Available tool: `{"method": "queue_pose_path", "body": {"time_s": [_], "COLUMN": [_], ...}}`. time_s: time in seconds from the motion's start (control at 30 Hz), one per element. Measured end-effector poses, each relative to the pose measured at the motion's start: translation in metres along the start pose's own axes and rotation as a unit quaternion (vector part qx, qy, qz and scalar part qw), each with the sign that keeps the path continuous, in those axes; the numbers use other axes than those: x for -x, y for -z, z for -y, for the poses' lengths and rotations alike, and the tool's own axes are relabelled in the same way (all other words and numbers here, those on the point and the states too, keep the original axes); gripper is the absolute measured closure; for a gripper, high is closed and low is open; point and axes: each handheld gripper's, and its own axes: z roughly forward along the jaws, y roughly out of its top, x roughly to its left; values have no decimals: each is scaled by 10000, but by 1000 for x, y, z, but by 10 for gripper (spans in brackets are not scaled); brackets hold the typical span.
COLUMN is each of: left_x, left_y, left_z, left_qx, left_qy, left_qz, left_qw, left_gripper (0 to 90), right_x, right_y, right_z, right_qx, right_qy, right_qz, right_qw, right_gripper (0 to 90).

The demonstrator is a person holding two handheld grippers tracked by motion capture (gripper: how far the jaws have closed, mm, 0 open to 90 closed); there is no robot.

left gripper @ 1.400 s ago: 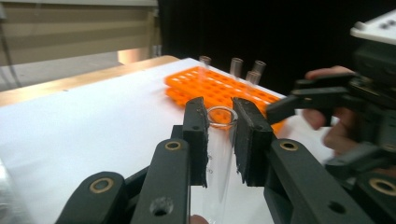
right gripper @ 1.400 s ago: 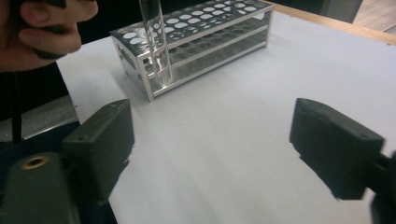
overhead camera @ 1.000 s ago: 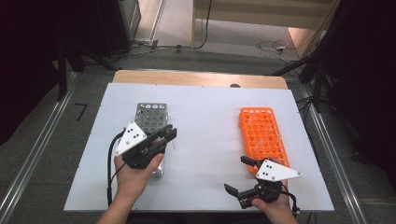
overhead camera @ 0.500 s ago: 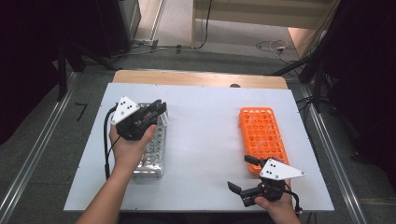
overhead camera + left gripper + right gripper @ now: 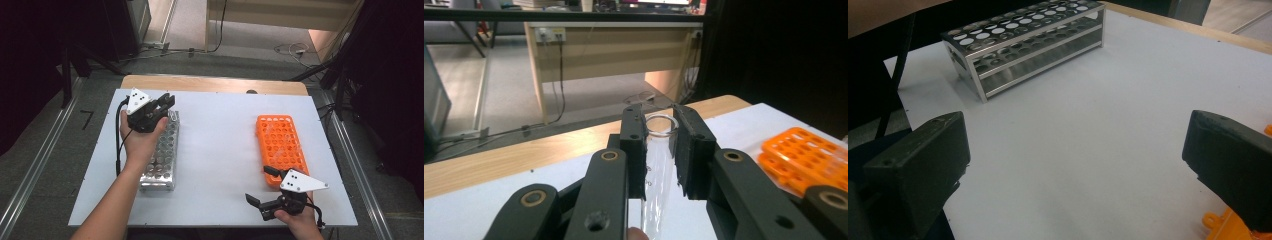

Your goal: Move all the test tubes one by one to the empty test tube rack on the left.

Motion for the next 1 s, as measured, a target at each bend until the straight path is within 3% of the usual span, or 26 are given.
{"method": "queue_pose_path", "body": {"time_s": [0.33,0.5,0.67,1.0], "left_x": [-14,-19,-19,-21], "left_y": [-26,-36,-44,-51], "left_z": [5,11,16,22], "left_qx": [-165,-300,-469,-654], "left_qy": [-11,94,74,147], "left_qz": [-330,-395,-496,-562], "left_qw": [9993,9987,9976,9962], "left_gripper": [761,761,761,761], "right_x": [1,2,3,3], "right_y": [1,3,4,5], "right_z": [1,1,1,0], "right_qx": [2,21,47,55], "right_qy": [10,9,-7,19], "right_qz": [23,21,36,44], "right_qw": [10000,10000,10000,10000], "right_gripper": [0,0,0,0]}}
